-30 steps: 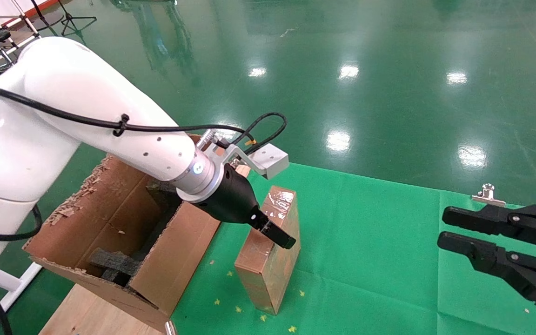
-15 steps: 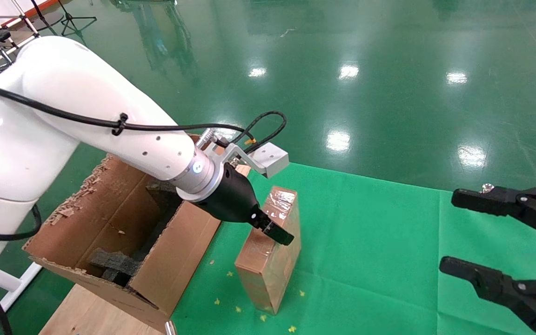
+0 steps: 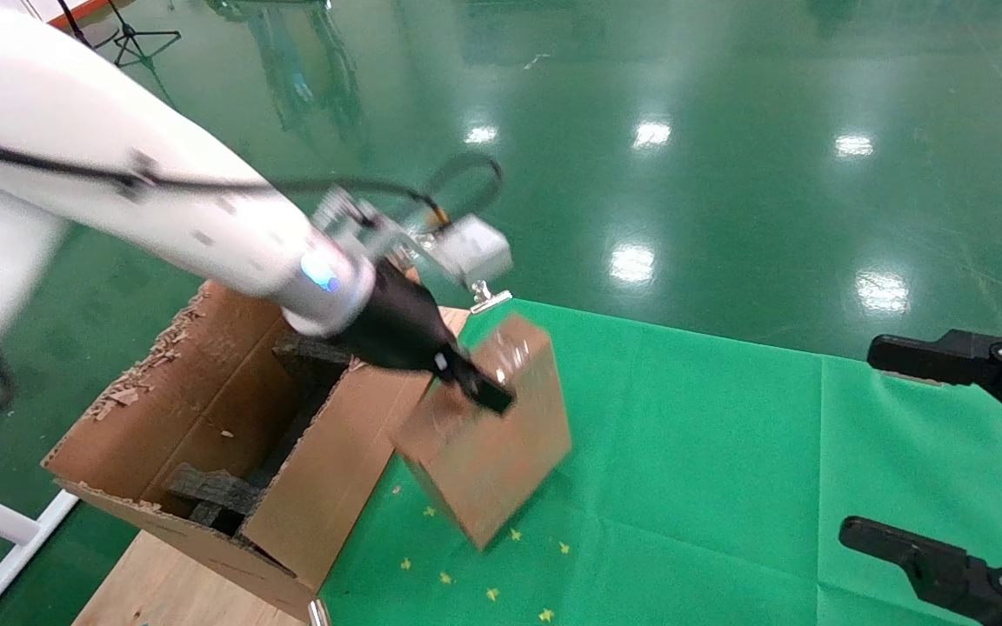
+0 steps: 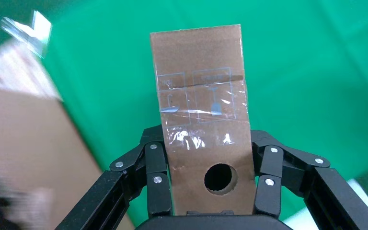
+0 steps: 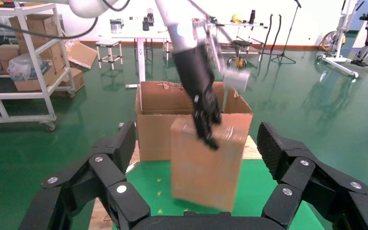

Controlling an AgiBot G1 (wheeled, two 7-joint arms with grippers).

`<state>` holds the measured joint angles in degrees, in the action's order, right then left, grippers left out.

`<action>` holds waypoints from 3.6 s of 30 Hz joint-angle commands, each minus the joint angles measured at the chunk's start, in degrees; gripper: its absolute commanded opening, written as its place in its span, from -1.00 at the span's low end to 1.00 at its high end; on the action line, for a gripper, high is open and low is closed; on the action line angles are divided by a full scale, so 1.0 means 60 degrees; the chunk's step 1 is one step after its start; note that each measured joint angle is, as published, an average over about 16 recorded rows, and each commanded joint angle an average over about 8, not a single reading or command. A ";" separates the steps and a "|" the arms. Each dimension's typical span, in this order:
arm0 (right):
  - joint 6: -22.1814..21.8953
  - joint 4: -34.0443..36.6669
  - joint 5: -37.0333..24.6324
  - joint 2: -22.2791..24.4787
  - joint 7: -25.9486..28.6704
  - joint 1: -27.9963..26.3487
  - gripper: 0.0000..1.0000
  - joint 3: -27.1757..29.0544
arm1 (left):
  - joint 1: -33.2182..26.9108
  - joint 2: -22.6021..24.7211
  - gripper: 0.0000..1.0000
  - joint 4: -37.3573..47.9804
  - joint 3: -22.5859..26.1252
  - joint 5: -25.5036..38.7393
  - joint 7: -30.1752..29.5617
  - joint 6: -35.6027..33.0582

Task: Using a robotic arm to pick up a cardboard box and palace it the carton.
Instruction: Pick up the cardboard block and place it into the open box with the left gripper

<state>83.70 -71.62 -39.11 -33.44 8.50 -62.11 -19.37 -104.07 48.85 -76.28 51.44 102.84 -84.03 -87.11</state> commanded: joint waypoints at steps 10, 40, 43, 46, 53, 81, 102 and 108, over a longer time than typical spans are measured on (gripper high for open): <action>0.0000 0.0000 0.0000 0.0000 0.0000 0.0000 1.00 -0.0001 | -0.1804 -0.1933 -1.00 0.0243 -0.1009 0.0007 0.1605 0.0093; -0.0001 0.0000 0.0002 0.0001 -0.0001 -0.0001 1.00 -0.0003 | -0.0455 -0.2587 -1.00 0.7569 -0.0209 0.1389 0.6631 0.2590; -0.0001 0.0000 0.0002 0.0001 -0.0001 -0.0001 1.00 -0.0003 | -0.0449 -0.2348 -1.00 0.8316 -0.0169 0.1461 0.6970 0.2868; -0.0001 0.0000 0.0002 0.0001 -0.0001 -0.0001 1.00 -0.0003 | -0.0423 -0.2138 -1.00 0.8961 -0.0157 0.1462 0.7320 0.3091; -0.0001 0.0000 0.0002 0.0001 -0.0002 -0.0001 1.00 -0.0003 | -0.0284 -0.1660 -1.00 1.0152 -0.0089 0.1516 0.7899 0.3503; -0.0005 0.0002 0.0008 0.0002 -0.0002 0.0002 1.00 -0.0003 | 0.0089 -0.0786 1.00 1.1998 -0.0107 0.1459 0.8442 0.4388; -0.0005 0.0003 0.0008 0.0002 -0.0002 0.0001 1.00 -0.0004 | -0.0278 -0.0964 1.00 1.1733 -0.0212 0.1327 0.8493 0.4040; -0.0004 0.0003 0.0008 0.0002 -0.0002 0.0001 1.00 -0.0004 | -0.1172 -0.1366 1.00 1.1324 -0.0486 0.0927 0.8955 0.3099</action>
<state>83.66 -71.60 -39.06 -33.43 8.49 -62.10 -19.40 -110.42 41.46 -8.40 49.48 109.57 -30.67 -67.24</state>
